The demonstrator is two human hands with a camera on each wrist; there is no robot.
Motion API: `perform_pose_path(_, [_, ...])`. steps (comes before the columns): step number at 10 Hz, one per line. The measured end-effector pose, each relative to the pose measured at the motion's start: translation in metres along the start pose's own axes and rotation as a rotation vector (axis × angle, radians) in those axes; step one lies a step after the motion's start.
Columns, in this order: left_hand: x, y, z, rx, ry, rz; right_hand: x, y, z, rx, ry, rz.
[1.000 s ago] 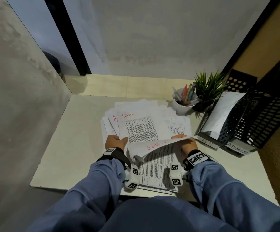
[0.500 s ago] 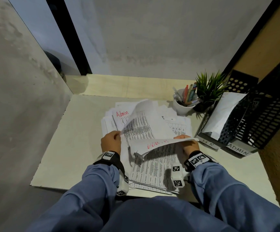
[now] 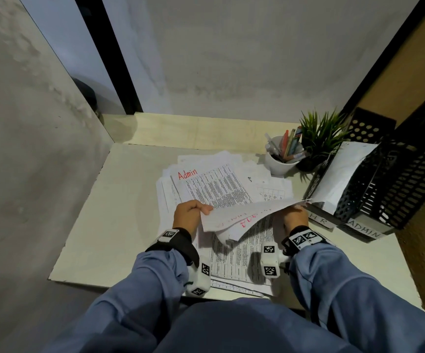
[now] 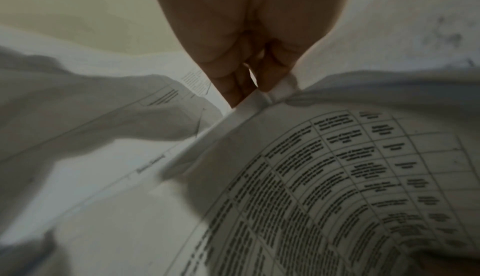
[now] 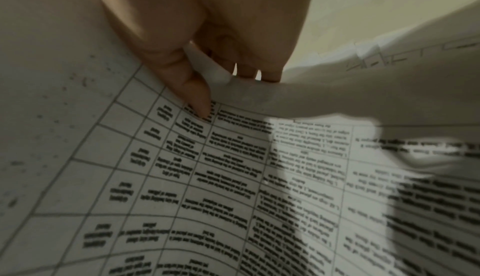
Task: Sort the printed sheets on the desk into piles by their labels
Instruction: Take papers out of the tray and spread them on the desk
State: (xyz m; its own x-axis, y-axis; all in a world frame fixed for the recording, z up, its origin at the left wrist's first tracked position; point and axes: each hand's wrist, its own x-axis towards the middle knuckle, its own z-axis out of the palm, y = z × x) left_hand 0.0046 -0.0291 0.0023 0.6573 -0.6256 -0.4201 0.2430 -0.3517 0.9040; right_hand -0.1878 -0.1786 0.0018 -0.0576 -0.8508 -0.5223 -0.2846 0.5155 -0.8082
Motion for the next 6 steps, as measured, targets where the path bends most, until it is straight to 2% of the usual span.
perform_pose_path(1, [-0.003, 0.0, 0.004, 0.016, -0.026, -0.047, -0.001, 0.009, 0.004, 0.298, -0.025, -0.009])
perform_pose_path(2, [0.005, -0.006, 0.0, 0.197, 0.176, -0.049, -0.003, 0.001, 0.006, 0.101, -0.158, 0.048])
perform_pose_path(3, [0.013, -0.006, -0.008, 0.279, 0.304, -0.162, -0.017, -0.002, 0.004, -0.221, -0.125, 0.094])
perform_pose_path(4, [0.017, -0.003, -0.008, 0.238, 0.277, -0.257, -0.007, 0.008, 0.007, -0.381, -0.175, 0.026])
perform_pose_path(5, [0.018, -0.005, -0.006, 0.286, 0.269, -0.242, -0.007, 0.006, 0.01, -0.557, -0.228, -0.077])
perform_pose_path(6, [0.019, -0.012, -0.005, 0.306, 0.271, -0.204, -0.013, 0.007, 0.007, -0.57, -0.274, -0.065])
